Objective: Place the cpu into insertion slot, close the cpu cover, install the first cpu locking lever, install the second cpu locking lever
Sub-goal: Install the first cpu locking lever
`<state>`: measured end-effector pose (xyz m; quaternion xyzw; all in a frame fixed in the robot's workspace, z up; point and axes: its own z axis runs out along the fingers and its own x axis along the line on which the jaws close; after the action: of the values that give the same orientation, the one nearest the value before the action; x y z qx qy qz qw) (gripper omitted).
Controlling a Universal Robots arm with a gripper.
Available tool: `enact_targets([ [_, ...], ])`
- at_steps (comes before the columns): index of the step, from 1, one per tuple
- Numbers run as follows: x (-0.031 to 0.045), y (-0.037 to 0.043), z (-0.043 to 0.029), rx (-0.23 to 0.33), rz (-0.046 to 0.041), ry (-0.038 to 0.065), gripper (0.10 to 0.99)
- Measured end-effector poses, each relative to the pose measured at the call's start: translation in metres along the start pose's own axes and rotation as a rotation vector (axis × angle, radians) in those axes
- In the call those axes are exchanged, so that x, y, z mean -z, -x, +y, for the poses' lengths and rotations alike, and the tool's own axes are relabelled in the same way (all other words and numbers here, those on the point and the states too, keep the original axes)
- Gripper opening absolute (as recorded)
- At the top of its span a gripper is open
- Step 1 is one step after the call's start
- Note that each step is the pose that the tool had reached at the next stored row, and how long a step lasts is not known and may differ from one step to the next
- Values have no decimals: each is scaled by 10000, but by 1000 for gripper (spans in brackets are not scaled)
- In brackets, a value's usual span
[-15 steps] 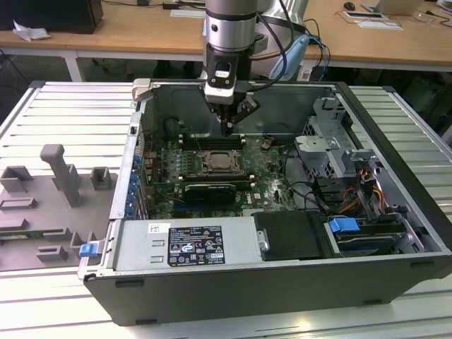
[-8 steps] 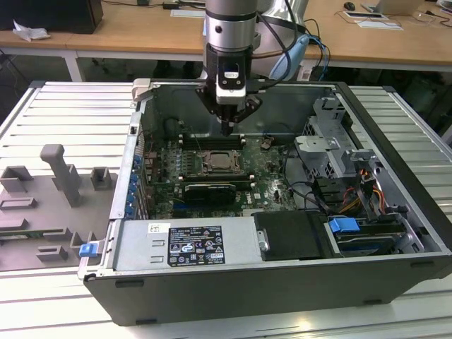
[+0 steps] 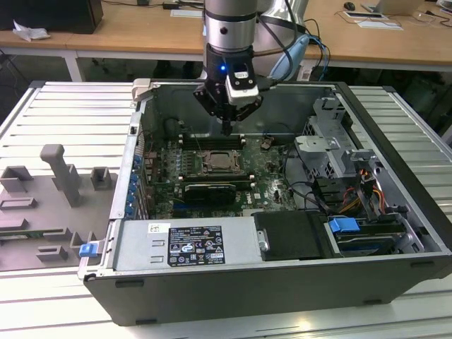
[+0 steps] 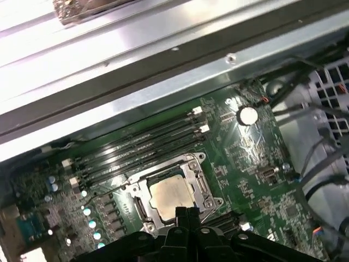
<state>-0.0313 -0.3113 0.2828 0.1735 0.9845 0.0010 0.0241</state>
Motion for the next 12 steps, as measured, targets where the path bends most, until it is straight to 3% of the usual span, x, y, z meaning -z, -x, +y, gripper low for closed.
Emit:
enact_targets([
  [9,-3,0,0,2130,27,99,106],
  [12,-11,-28,-10,2287,79,114,106],
])
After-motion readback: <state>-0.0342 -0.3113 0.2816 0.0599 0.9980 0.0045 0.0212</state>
